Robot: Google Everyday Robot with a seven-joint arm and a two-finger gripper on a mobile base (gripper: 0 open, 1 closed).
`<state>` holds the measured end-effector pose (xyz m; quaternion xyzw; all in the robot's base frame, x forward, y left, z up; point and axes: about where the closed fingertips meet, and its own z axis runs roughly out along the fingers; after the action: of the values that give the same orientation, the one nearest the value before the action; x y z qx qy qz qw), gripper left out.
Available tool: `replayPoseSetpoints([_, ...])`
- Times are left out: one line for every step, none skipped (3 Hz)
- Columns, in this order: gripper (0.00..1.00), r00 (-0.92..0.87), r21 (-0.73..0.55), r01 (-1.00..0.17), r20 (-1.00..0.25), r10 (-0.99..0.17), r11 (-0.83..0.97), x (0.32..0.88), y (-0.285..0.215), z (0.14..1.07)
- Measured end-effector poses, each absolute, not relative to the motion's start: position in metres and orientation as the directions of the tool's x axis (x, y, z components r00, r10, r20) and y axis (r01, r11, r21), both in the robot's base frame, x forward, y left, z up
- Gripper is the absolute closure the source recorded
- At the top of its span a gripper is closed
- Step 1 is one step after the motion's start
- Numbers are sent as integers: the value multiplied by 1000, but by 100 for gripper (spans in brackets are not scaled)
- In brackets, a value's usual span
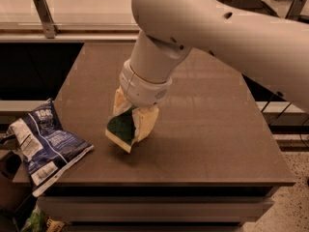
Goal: Move sponge near blue chip bag
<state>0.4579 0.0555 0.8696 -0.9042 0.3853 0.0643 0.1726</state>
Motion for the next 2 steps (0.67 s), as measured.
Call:
replayPoseSetpoints([81,730,-267,-683,-276,-625,-680,455,57,868])
replayPoseSetpoints([59,766,-301,-642,-286,-575,-705,450,57,872])
